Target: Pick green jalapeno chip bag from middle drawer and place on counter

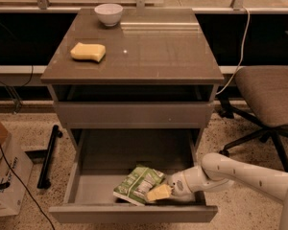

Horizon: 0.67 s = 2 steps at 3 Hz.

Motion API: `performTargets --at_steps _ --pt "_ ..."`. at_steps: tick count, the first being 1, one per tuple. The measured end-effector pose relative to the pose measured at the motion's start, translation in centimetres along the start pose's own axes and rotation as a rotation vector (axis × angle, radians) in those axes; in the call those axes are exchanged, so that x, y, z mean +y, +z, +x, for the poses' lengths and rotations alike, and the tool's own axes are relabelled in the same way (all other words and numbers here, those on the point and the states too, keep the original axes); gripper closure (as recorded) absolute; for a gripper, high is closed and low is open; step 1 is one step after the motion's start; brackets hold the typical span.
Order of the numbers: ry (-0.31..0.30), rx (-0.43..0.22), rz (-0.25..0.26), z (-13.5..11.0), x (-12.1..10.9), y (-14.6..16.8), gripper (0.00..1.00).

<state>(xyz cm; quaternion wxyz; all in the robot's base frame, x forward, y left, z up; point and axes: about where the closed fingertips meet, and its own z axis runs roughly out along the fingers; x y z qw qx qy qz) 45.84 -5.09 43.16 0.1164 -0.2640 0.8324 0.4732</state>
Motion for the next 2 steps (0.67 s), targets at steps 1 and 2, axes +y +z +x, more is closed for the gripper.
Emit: performTargets --at_steps 1,2 --pt "-0.016 -0.014 -0.003 -0.8 0.3 0.1 0.65" --pt "-0.048 -0.034 0.002 -1.9 0.8 -0.3 0.93"
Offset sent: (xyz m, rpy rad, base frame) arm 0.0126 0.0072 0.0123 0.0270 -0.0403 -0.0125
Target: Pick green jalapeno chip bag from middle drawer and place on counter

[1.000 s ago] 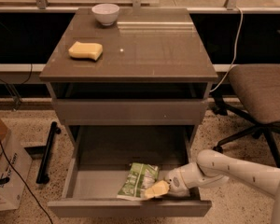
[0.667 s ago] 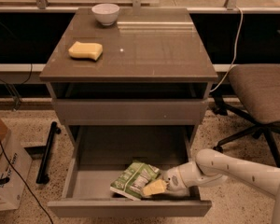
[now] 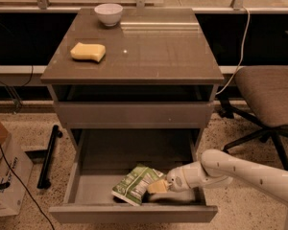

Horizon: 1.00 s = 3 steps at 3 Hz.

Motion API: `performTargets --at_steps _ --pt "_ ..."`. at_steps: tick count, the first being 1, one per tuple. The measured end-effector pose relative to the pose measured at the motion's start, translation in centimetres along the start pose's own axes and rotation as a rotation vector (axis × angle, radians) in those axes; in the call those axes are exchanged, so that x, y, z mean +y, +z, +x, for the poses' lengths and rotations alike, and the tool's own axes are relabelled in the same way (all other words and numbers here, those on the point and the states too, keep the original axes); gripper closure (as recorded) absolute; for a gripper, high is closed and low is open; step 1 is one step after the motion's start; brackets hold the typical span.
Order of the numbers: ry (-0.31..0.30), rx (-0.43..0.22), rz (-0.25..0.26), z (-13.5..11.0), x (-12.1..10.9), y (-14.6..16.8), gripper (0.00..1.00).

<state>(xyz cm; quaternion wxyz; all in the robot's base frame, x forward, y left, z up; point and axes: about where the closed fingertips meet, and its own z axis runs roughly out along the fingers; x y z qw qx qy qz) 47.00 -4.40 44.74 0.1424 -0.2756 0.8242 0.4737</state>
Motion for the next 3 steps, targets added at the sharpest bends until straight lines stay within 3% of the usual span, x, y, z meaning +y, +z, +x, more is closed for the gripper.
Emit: performTargets --at_steps 1,2,3 --pt "-0.079 -0.028 0.031 -2.4 1.0 -1.7 0.78" --pt "-0.264 -0.006 0.044 -6.5 2.3 -4.0 0.54" --pt "-0.261 0.001 0.045 -6.4 2.2 -3.7 0.24"
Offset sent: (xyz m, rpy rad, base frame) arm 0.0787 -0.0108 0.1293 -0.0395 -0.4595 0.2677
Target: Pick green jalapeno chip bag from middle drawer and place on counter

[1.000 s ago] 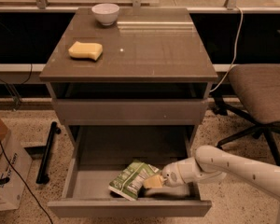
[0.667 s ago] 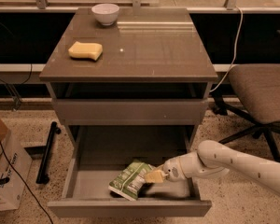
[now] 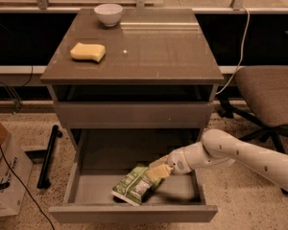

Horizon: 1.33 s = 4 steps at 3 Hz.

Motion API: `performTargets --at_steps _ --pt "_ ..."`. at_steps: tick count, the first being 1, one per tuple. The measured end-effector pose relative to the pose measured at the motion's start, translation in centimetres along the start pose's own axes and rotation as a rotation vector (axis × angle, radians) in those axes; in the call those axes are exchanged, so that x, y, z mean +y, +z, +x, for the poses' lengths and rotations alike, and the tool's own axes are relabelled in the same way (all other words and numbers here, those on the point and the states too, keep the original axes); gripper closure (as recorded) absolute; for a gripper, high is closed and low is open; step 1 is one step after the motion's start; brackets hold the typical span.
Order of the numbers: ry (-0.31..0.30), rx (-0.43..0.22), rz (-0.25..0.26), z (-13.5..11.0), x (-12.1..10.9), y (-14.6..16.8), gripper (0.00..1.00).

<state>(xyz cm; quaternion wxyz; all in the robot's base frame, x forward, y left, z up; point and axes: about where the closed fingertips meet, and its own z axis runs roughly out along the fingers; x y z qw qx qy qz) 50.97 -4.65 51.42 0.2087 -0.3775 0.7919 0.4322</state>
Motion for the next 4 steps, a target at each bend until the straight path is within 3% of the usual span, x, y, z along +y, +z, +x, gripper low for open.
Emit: performTargets --at_steps 1,2,3,4 --pt "0.009 0.028 0.033 0.0 -0.3 0.6 0.01" --pt "-0.025 0.074 0.134 -0.3 -2.9 3.8 0.0" --pt "-0.042 0.082 0.19 -0.8 -5.0 5.5 0.0" --pt "-0.026 0.087 0.212 -0.2 -7.3 7.7 0.0"
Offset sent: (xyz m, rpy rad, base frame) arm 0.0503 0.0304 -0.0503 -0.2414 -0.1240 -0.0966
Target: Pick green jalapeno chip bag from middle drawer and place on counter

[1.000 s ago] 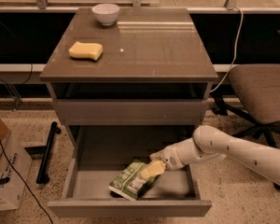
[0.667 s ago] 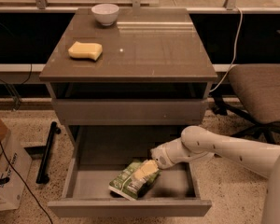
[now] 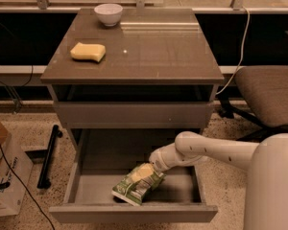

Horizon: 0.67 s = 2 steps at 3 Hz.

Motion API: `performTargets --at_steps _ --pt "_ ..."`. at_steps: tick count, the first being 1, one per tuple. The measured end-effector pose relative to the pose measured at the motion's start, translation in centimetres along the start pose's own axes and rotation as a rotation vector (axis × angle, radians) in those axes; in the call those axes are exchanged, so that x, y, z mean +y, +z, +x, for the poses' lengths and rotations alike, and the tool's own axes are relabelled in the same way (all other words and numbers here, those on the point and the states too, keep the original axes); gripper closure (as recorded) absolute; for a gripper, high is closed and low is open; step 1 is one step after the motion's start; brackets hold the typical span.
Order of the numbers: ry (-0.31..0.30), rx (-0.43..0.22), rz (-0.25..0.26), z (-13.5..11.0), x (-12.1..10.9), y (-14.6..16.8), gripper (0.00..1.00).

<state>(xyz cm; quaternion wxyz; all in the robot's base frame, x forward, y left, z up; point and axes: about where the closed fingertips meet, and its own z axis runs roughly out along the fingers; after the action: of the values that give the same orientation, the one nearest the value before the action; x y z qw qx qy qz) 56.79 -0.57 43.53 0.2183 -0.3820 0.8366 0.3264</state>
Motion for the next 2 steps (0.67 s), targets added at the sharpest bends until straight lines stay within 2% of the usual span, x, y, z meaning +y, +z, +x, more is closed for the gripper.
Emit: performTargets --at_steps 1,2 --pt "0.039 0.008 -0.019 1.4 -0.4 2.4 0.0" --pt "0.075 0.003 -0.032 2.5 -0.3 3.3 0.19"
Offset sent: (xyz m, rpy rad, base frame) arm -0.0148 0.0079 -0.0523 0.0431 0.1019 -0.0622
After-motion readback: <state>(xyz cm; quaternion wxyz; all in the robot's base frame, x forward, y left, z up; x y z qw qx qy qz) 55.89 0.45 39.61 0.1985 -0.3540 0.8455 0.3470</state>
